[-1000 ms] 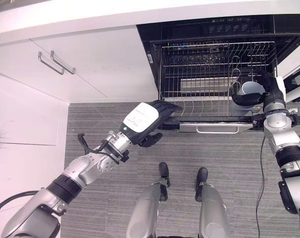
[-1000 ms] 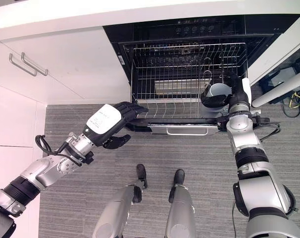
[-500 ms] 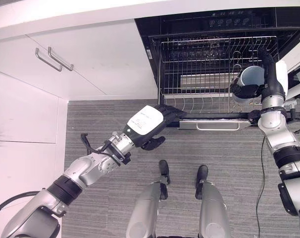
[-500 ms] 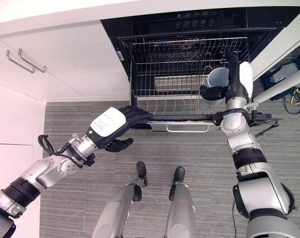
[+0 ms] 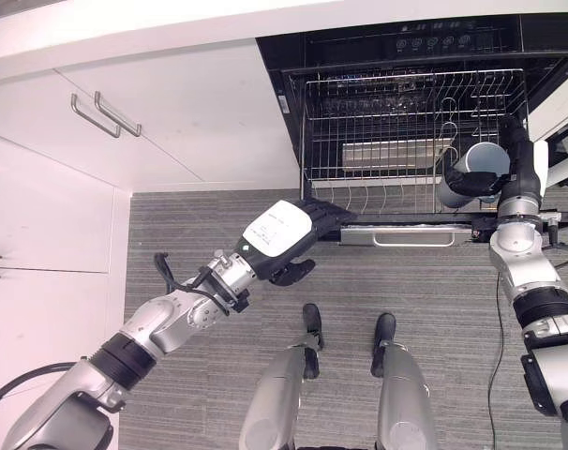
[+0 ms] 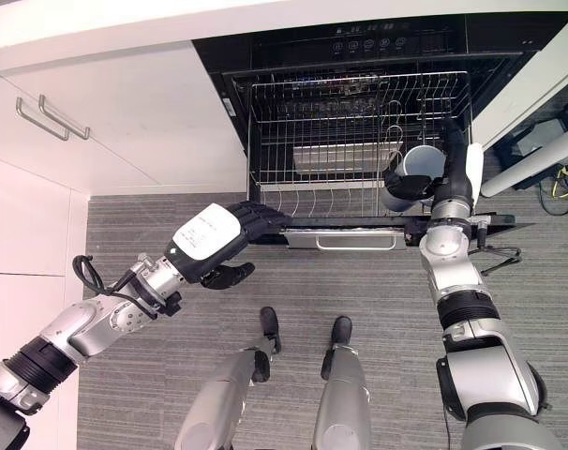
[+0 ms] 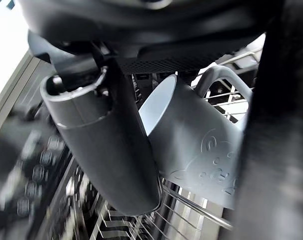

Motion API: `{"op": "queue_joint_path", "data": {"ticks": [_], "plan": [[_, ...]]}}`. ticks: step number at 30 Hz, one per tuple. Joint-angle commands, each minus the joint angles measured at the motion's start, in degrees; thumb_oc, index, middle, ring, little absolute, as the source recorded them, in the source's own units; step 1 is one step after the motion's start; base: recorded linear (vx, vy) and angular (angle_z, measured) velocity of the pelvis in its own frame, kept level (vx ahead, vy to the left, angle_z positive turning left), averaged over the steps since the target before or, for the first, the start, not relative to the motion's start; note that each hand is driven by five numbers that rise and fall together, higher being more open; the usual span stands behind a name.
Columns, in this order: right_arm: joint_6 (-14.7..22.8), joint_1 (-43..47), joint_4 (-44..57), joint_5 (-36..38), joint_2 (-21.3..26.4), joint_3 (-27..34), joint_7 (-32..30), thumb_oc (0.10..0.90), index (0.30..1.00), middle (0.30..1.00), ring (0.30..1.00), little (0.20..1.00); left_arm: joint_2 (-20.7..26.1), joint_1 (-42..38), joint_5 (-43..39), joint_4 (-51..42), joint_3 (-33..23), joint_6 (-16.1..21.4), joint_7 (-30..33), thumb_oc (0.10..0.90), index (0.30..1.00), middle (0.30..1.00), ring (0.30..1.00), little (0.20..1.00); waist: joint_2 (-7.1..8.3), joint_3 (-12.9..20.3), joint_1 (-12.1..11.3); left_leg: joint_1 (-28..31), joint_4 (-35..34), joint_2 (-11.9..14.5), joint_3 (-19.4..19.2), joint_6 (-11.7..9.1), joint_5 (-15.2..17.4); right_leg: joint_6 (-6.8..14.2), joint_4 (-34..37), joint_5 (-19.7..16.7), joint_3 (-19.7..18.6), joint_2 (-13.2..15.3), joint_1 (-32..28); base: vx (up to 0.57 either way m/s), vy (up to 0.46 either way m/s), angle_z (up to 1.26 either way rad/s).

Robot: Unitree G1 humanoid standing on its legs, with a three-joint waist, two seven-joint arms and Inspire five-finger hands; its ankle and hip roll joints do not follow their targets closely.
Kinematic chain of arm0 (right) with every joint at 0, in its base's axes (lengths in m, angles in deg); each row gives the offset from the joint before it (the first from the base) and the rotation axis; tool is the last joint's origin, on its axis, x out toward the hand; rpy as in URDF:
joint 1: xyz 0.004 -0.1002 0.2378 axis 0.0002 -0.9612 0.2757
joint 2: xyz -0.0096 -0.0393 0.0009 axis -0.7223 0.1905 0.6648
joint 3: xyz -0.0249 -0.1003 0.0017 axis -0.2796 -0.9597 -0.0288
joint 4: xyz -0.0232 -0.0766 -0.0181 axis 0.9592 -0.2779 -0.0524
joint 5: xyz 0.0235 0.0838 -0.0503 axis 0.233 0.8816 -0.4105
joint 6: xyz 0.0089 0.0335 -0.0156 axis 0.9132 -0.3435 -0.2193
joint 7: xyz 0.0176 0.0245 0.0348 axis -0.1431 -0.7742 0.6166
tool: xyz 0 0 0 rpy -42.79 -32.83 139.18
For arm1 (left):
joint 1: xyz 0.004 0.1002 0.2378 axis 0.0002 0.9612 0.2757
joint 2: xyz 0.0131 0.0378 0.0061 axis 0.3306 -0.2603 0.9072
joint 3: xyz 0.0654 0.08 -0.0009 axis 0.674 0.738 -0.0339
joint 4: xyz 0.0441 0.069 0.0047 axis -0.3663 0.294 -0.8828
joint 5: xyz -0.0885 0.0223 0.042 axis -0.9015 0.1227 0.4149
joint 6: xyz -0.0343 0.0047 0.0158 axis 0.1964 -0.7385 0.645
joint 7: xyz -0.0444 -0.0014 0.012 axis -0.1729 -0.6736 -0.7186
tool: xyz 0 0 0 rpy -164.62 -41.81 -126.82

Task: Place the dishes in the dishwasher.

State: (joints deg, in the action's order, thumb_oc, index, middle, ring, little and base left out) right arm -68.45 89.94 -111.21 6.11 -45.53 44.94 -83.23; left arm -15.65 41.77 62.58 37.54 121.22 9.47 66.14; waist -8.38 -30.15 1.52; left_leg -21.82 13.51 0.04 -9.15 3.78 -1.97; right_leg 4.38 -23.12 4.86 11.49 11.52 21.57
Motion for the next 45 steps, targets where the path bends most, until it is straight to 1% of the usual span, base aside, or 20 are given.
{"op": "queue_joint_path", "data": {"ticks": [1,3,5,7,8,11,12,14,16,22,27,33,36,37,39,40,41,43,44,45], "plan": [[3.24,3.41,3.14,-12.07,7.61,0.5,-2.37,0.8,0.9,0.9,0.9,0.9,-2.41,-1.2,-3.87,-7.89,-2.93,1.73,3.01,0.8,0.9,0.9,0.9,0.9,-5.05,0.36,1.72,1.84,3.68,2.37,1.36,-4.52,7.91,0.58,-0.79,3.58,-4.27,-1.83,0.51,0.0,0.0,0.0],[0.57,4.27,3.75,-10.37,8.26,-0.84,-4.18,0.8,0.9,0.9,0.9,0.9,-2.78,-1.32,-3.34,-7.47,-2.58,1.93,3.47,0.8,0.9,0.9,0.9,0.9,-4.99,0.36,1.66,1.7,3.68,2.38,1.22,-4.5,7.8,0.5,-0.74,3.43,-4.32,-1.77,0.69,0.0,0.0,0.0],[0.96,4.12,4.04,-14.93,8.65,-1.17,-6.14,0.8,0.9,0.9,0.9,0.9,-2.8,-1.18,-3.14,-7.71,-2.64,1.72,3.37,0.8,0.9,0.9,0.9,0.9,-4.89,0.36,1.72,1.67,3.68,2.4,1.26,-4.49,7.82,0.54,-0.87,3.48,-4.26,-1.74,0.81,0.0,0.0,0.0],[-1.83,4.49,4.64,-19.14,9.89,-2.81,-6.58,0.8,0.9,0.9,0.9,0.9,-2.87,-1.2,-2.91,-7.55,-2.29,1.82,3.87,0.8,0.9,0.9,0.9,0.9,-4.81,0.36,1.75,1.61,3.68,2.31,1.34,-4.51,7.8,0.59,-0.88,3.37,-4.32,-1.73,0.93,0.0,0.0,0.0],[-1.9,4.49,4.63,-20.73,9.97,-3.03,-6.97,0.8,0.9,0.9,0.9,0.9,-2.9,-1.15,-2.85,-7.56,-2.29,1.85,3.93,0.8,0.9,0.9,0.9,0.9,-4.82,0.36,1.76,1.6,3.68,2.28,1.33,-4.5,7.83,0.61,-0.82,3.36,-4.32,-1.7,0.93,0.0,0.0,0.0],[-1.55,5.45,5.34,-35.25,12.09,-5.99,-8.82,0.8,0.9,0.9,0.9,0.9,-2.54,-1.28,-2.73,-7.24,-2.23,2.22,4.13,0.8,0.9,0.9,0.9,0.9,-4.56,0.36,1.73,1.39,3.68,2.04,1.61,-4.42,7.78,0.72,-0.92,3.33,-4.27,-1.58,1.17,-0.01,-0.01,0.0],[-4.47,6.65,5.54,-37.5,13.69,-8.87,-7.15,0.8,0.9,0.9,0.9,0.9,-2.05,-1.75,-2.87,-6.84,-2.05,2.72,4.18,0.8,0.9,0.9,0.9,0.9,-4.42,0.36,1.51,1.06,3.68,2.02,1.77,-4.43,7.66,0.81,-0.83,3.12,-4.13,-1.56,1.38,-0.04,-0.039,-0.01],[-6.73,6.9,5.4,-38.21,14.45,-10.45,-6.49,0.8,0.9,0.9,0.9,0.9,-1.63,-1.83,-2.77,-6.67,-2.07,3.14,4.26,0.8,0.9,0.9,0.9,0.9,-4.19,0.36,1.34,0.81,3.68,2.0,1.83,-4.43,7.57,0.88,-0.65,2.94,-3.96,-1.5,1.46,-0.03,-0.05,0.02],[-6.09,7.38,4.1,-44.42,16.09,-13.8,-6.96,0.8,0.9,0.9,0.9,0.9,-0.56,-2.01,-2.74,-6.44,-2.07,3.78,4.28,0.8,0.9,0.9,0.9,0.9,-3.61,0.36,1.13,0.29,3.68,2.14,1.96,-4.37,7.4,1.0,-0.45,2.63,-3.72,-1.46,1.76,-0.04,-0.062,0.06],[-4.61,11.41,0.9,-51.83,18.6,-23.08,-9.01,0.8,0.9,0.9,0.9,0.9,2.26,-3.89,-3.46,-4.64,-0.63,5.73,5.46,0.8,0.9,0.9,0.9,0.9,-2.66,0.36,0.08,-0.75,3.68,2.38,2.5,-4.26,7.02,1.41,-0.01,1.93,-3.01,-1.31,2.16,-0.03,-0.061,0.01],[-4.4,12.82,-0.13,-50.49,19.24,-26.62,-11.31,0.8,0.9,0.9,0.9,0.9,3.53,-4.48,-3.1,-3.75,-0.05,6.61,6.2,0.8,0.9,0.9,0.9,0.9,-2.06,0.36,-0.48,-1.69,3.68,2.49,3.01,-4.15,6.8,1.57,0.25,1.64,-2.82,-1.59,2.61,-0.03,-0.054,0.06],[-2.97,13.23,-2.03,-45.79,18.46,-26.77,-13.38,0.8,0.9,0.9,0.9,0.9,4.52,-5.27,-3.42,-3.12,0.88,7.12,6.87,0.8,0.9,0.9,0.9,0.9,-2.0,0.36,-0.71,-2.17,3.68,2.43,3.33,-4.08,6.76,1.56,0.63,1.52,-2.86,-1.85,2.69,0.0,0.0,0.0],[2.61,12.96,-2.87,-38.14,17.14,-25.27,-12.72,0.8,0.9,0.9,0.9,0.9,4.41,-5.38,-3.17,-2.95,1.34,7.2,7.31,0.8,0.9,0.9,0.9,0.9,-2.12,0.36,-0.82,-2.3,3.68,2.4,3.48,-3.99,6.8,1.51,0.6,1.55,-3.0,-1.92,2.85,0.0,0.0,0.0],[5.83,12.77,-2.74,-33.16,16.46,-24.17,-10.45,0.8,0.9,0.9,0.9,0.9,4.27,-5.32,-3.03,-2.99,1.43,7.13,7.38,0.8,0.9,0.9,0.9,0.9,-2.14,0.36,-0.81,-2.23,3.68,2.38,3.41,-3.97,6.87,1.53,0.65,1.58,-3.03,-1.89,2.77,0.0,0.0,0.0],[9.36,12.33,-1.23,-22.84,14.53,-21.3,-7.57,0.8,0.9,0.9,0.9,0.9,3.52,-4.96,-2.61,-3.45,1.3,6.56,7.15,0.8,0.9,0.9,0.9,0.9,-2.33,0.36,-0.74,-2.22,3.68,2.36,3.28,-4.02,6.9,1.43,0.66,1.67,-3.26,-1.96,2.8,0.0,0.0,0.0],[9.59,11.84,-0.65,-20.08,13.9,-20.15,-6.02,0.8,0.9,0.9,0.9,0.9,3.25,-4.62,-2.49,-3.63,1.2,6.37,7.08,0.8,0.9,0.9,0.9,0.9,-2.29,0.36,-0.62,-1.87,3.68,2.26,3.2,-4.07,7.16,1.47,0.43,2.1,-3.33,-1.82,2.58,0.03,0.064,-0.02],[11.03,10.43,1.04,-7.67,11.87,-15.94,-2.13,0.8,0.9,0.9,0.9,0.9,2.28,-4.03,-2.24,-4.22,0.52,5.61,6.6,0.8,0.9,0.9,0.9,0.9,-2.54,0.36,-0.28,-1.84,3.68,2.3,2.84,-4.14,7.2,1.39,0.19,2.28,-3.59,-1.76,2.84,0.03,0.081,-0.03],[11.24,9.17,2.48,-2.86,10.27,-12.55,-0.34,0.8,0.9,0.9,0.9,0.9,1.53,-3.52,-1.98,-4.81,-0.18,5.05,6.17,0.8,0.9,0.9,0.9,0.9,-2.88,0.36,-0.06,-2.04,3.68,2.42,2.59,-4.16,7.1,1.27,0.19,2.13,-3.79,-1.91,3.24,0.01,0.09,-0.1],[11.91,6.98,4.67,4.4,8.32,-8.16,2.59,0.8,0.9,0.9,0.9,0.9,0.5,-2.55,-1.59,-5.73,-0.72,3.99,5.9,0.8,0.9,0.9,0.9,0.9,-3.13,0.36,0.5,-1.57,3.68,2.32,2.17,-4.26,7.45,1.28,-0.18,2.79,-4.12,-1.79,3.15,0.01,0.09,-0.18],[11.79,6.19,5.63,6.2,7.52,-6.52,3.55,0.8,0.9,0.9,0.9,0.9,0.19,-2.39,-1.59,-6.07,-0.96,3.59,5.76,0.8,0.9,0.9,0.9,0.9,-3.37,0.36,0.61,-1.81,3.68,2.46,2.02,-4.28,7.22,1.18,-0.06,2.46,-4.23,-1.93,3.44,0.04,0.122,-0.16]]}}
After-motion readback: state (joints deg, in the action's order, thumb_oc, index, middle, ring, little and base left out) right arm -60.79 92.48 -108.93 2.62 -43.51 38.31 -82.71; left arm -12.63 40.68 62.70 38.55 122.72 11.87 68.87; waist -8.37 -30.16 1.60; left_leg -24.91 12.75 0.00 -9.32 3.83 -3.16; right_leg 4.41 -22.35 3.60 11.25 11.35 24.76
